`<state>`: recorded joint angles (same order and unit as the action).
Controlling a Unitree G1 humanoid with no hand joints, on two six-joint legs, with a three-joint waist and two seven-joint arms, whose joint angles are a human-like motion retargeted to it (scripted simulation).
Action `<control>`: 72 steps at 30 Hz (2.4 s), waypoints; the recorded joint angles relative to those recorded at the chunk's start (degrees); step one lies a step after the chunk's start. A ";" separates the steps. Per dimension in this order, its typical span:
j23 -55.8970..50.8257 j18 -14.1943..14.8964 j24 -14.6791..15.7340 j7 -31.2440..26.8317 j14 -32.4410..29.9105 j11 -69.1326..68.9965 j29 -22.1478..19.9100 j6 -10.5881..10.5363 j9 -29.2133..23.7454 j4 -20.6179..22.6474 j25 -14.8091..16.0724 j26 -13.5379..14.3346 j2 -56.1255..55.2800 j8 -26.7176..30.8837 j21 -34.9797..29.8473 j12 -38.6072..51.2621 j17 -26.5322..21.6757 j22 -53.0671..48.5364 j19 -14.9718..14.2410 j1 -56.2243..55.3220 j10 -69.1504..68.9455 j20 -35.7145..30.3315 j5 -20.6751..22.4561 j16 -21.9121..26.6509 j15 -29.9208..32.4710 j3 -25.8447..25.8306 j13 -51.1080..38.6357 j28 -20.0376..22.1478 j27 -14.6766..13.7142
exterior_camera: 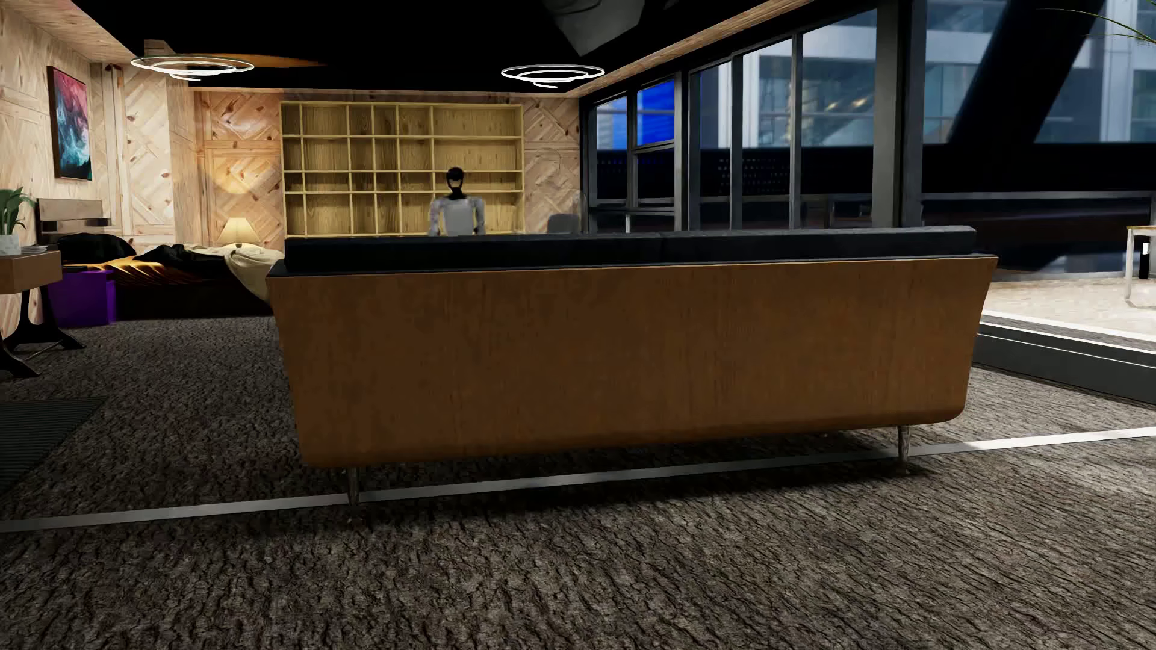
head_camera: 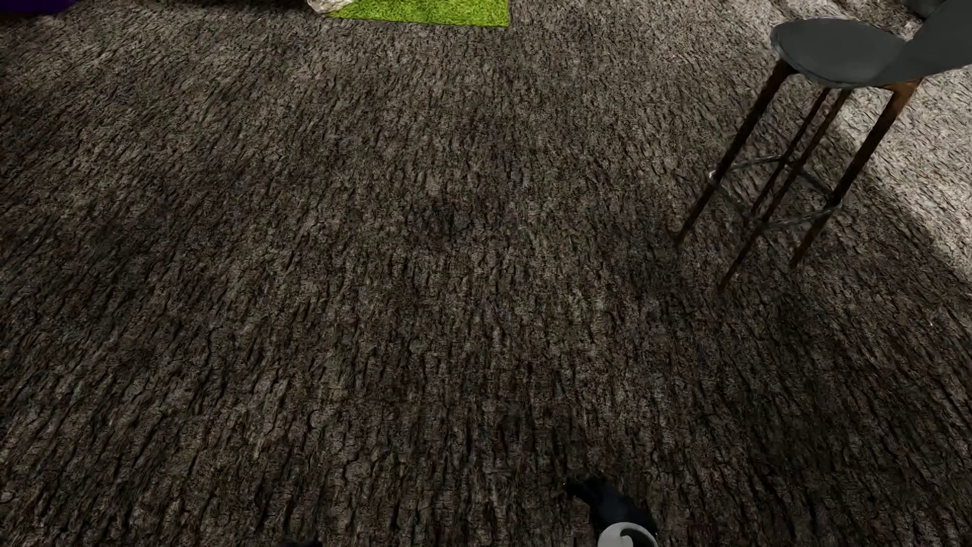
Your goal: Walk to the sofa
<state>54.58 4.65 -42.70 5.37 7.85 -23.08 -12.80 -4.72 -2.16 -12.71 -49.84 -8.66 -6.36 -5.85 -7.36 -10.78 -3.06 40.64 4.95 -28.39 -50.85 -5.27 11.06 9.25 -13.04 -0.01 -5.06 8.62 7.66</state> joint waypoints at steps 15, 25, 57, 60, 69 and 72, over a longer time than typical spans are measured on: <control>1.57 -6.13 -6.54 5.64 -6.45 -19.66 6.67 8.02 3.81 14.07 -3.20 -1.10 7.26 8.32 -13.23 0.32 -2.97 9.69 -11.26 10.25 32.81 3.10 -9.99 -6.60 22.54 1.95 5.52 -4.17 0.22; -6.87 -6.90 -7.41 10.48 9.03 -24.20 2.50 9.93 1.33 18.39 6.53 4.54 -23.79 6.46 -2.36 10.84 -7.33 8.51 -6.73 23.34 28.83 -2.28 -17.61 -5.03 6.01 -1.66 11.47 -0.14 1.79; -5.99 -2.15 -4.41 0.50 -16.07 5.25 -2.19 5.03 3.88 11.71 1.90 -2.13 16.68 -1.79 -8.92 -0.12 -2.82 7.78 -3.70 2.30 37.64 4.28 -5.75 -5.37 3.86 2.25 -0.41 -3.46 -2.72; -1.87 -4.75 -5.77 2.42 -10.92 -6.73 1.66 8.13 5.26 15.09 1.71 -2.26 14.66 -0.13 -9.74 -0.36 -2.58 10.63 -7.70 7.17 35.64 4.69 -10.76 -6.73 17.12 1.92 5.14 -4.07 1.09; -4.84 -7.75 -9.03 7.87 5.08 -43.09 4.96 12.64 2.97 22.73 5.13 1.66 -21.51 13.14 -6.29 10.30 -8.98 12.45 -12.41 19.96 27.47 1.84 -17.26 -7.74 11.99 -0.42 13.24 -0.46 2.79; -7.48 -7.63 -7.65 5.13 6.58 -20.29 4.37 12.12 2.90 22.98 6.54 3.81 -25.00 10.73 -4.80 13.34 -7.04 9.28 -7.03 25.18 29.73 1.13 -17.02 -6.23 8.13 -3.06 14.64 0.78 1.68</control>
<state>47.09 -2.98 -50.34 10.50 14.43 -43.37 -8.43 7.41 0.74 10.27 -43.30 -4.85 -31.36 4.89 -12.16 2.56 -10.10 49.92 -2.08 -3.21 -21.12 -4.13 -5.96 3.02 -4.91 -3.07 9.59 9.40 9.34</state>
